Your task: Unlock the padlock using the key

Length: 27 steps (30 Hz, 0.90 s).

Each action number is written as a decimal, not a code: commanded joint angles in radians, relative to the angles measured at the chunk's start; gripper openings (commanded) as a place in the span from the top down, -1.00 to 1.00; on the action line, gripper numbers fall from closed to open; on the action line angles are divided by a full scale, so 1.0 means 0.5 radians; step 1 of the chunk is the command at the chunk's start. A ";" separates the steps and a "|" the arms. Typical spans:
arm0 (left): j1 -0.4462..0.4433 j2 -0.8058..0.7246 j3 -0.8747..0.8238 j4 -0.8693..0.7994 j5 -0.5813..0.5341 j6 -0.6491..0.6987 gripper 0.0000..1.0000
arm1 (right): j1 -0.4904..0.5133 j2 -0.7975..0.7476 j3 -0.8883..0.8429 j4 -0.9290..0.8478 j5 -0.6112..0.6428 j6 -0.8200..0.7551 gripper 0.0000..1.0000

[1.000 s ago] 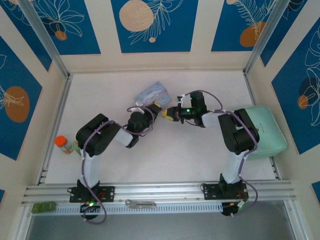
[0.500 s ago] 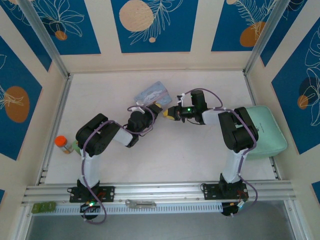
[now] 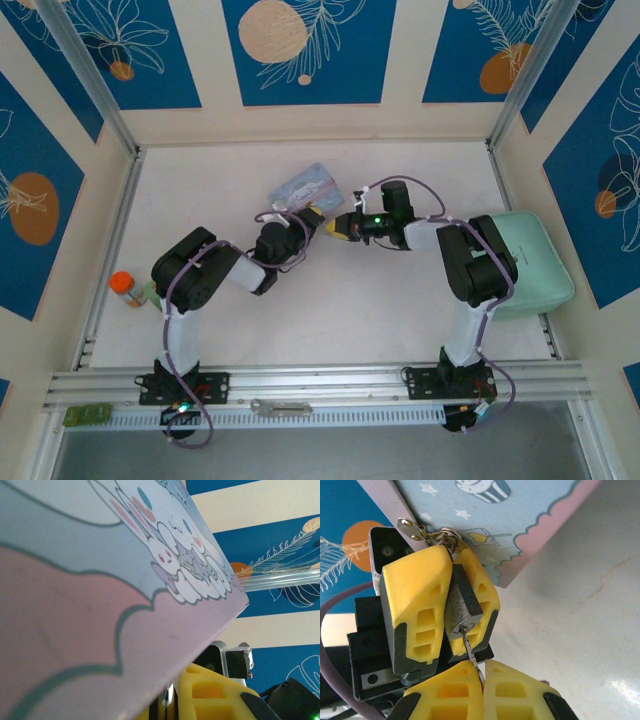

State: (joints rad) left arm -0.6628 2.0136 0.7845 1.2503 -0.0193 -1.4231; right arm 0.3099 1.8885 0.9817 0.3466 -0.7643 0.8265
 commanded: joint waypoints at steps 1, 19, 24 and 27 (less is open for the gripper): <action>-0.246 -0.071 0.032 0.316 0.778 -0.001 1.00 | 0.030 -0.056 0.199 -0.152 0.190 -0.405 1.00; -0.254 -0.041 -0.006 0.316 0.559 0.010 1.00 | 0.222 0.015 -0.208 0.818 0.636 0.764 1.00; -0.266 -0.023 0.011 0.316 0.515 0.003 1.00 | 0.301 0.065 -0.182 0.975 0.655 0.893 1.00; -0.273 -0.024 0.011 0.316 0.511 -0.004 1.00 | 0.332 0.061 -0.136 0.873 0.656 0.808 1.00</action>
State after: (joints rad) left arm -0.6621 2.0155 0.7578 1.2346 -0.1001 -1.4128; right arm 0.4129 1.8908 0.8478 0.6670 -0.5663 1.2129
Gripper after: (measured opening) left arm 0.138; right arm 0.051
